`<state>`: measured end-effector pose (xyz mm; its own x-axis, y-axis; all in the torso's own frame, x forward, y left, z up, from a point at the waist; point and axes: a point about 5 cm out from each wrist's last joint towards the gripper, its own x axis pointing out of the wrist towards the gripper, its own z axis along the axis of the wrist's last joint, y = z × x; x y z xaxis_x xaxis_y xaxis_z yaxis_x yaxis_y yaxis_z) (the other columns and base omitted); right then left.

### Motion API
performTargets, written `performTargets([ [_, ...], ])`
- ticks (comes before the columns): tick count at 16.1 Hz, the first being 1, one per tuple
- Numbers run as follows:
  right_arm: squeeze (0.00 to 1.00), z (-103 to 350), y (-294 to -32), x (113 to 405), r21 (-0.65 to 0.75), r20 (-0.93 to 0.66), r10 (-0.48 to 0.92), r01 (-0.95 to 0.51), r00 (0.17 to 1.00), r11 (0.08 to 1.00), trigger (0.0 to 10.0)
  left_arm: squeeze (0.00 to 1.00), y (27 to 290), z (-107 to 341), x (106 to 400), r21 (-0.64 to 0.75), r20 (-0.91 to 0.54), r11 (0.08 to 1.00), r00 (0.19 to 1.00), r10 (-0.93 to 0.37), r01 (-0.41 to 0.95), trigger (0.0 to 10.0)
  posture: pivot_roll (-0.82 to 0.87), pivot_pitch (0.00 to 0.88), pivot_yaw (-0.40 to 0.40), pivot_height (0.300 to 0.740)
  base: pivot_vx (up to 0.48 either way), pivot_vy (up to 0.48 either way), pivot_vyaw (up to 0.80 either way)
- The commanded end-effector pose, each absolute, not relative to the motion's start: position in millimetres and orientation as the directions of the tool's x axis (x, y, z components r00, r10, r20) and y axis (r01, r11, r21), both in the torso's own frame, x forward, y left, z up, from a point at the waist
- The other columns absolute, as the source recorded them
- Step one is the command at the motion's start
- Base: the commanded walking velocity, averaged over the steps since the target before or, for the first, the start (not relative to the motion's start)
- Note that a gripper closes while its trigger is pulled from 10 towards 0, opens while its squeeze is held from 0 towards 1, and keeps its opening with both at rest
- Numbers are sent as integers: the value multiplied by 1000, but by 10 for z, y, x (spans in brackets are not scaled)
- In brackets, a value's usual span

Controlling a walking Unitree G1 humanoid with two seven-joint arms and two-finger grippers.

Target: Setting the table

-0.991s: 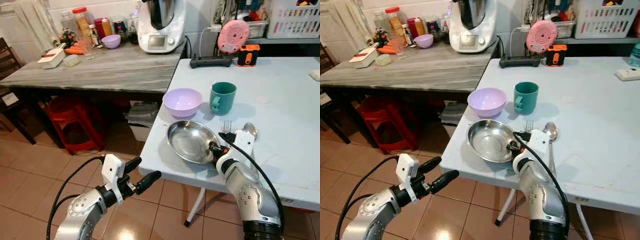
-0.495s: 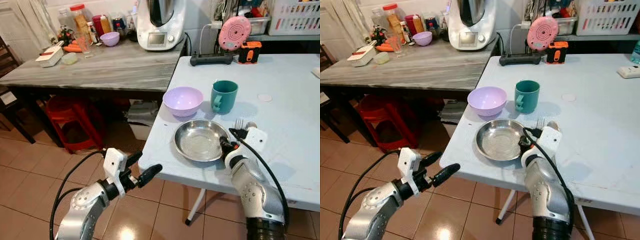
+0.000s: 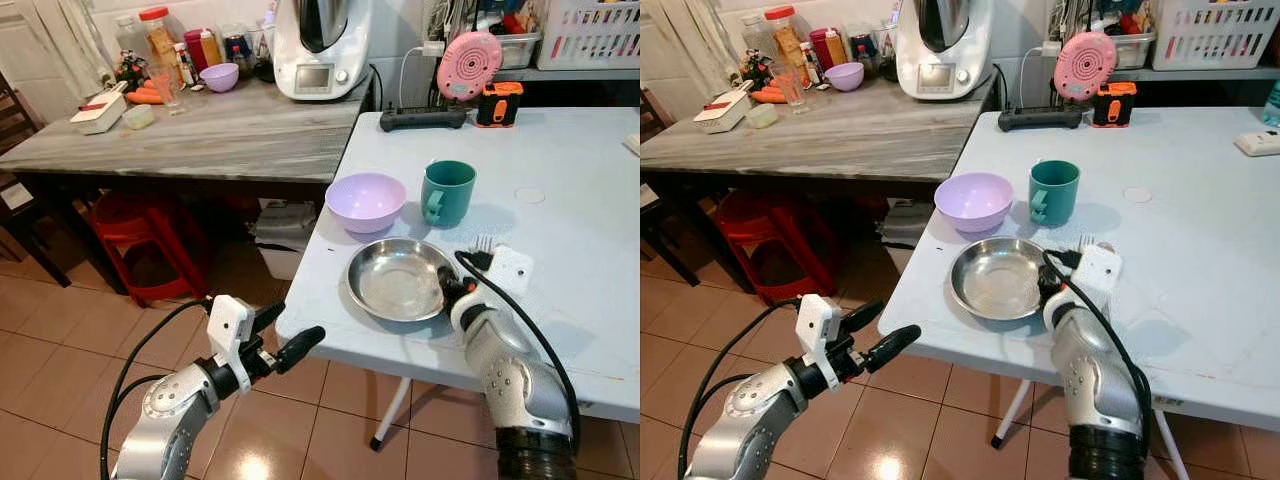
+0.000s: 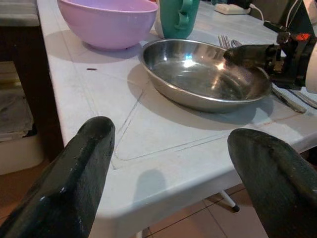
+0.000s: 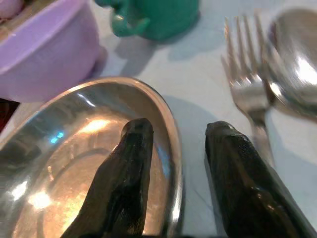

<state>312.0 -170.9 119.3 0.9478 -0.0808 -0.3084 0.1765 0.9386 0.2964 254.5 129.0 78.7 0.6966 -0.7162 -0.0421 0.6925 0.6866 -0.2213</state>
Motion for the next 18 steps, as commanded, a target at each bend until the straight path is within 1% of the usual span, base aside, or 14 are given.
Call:
performTargets([
  [1,0,1238,-1616,3162,262,-300,-58,141,952,955,10000,0,1337,829,2570,-196,-39,702,710,-703,685,10000,-143,0,149,740,0,0,0],
  [2,0,1230,-1607,3172,198,-298,-81,145,951,969,10000,0,1334,828,2566,-196,-39,702,709,-704,685,10000,-141,0,150,740,0,0,0],
  [3,0,1243,-1508,3168,317,-256,43,42,966,947,10000,0,1325,828,2563,-197,-38,700,708,-705,686,10000,-141,0,148,740,0,0,0],
  [5,0,1219,-1543,3154,236,-249,11,50,968,970,10000,0,1319,830,2561,-195,-39,699,706,-707,688,10000,-141,0,149,740,0,0,0],
  [6,0,1188,-1541,3123,305,-259,40,43,965,951,10000,0,1317,831,2558,-193,-38,697,705,-709,690,10000,-140,0,150,740,0,0,0],
  [9,0,1136,-1598,3093,332,-278,20,77,960,940,10000,0,1314,832,2551,-191,-39,695,703,-711,693,10000,-141,0,152,740,0,0,0],
  [12,0,1154,-1632,3100,325,-264,9,80,964,942,10000,0,1303,835,2558,-190,-39,693,700,-713,696,10000,-145,0,156,740,0,0,0],
  [13,0,1132,-1637,3100,283,-274,-2,82,962,955,10000,0,1293,836,2555,-189,-40,689,696,-717,700,10000,-145,0,157,740,0,0,0],
  [15,0,1124,-1618,3103,297,-255,-14,93,967,950,10000,0,1288,836,2558,-187,-40,687,693,-720,703,10000,-145,0,157,740,0,0,0],
  [17,0,1094,-1580,3102,331,-264,11,80,964,940,10000,0,1283,838,2557,-185,-39,685,691,-722,705,10000,-142,0,158,740,0,0,0],
  [18,0,1047,-1524,3096,308,-294,51,44,954,950,10000,0,1276,840,2555,-180,-40,682,688,-725,709,10000,-137,0,156,740,0,0,0],
])
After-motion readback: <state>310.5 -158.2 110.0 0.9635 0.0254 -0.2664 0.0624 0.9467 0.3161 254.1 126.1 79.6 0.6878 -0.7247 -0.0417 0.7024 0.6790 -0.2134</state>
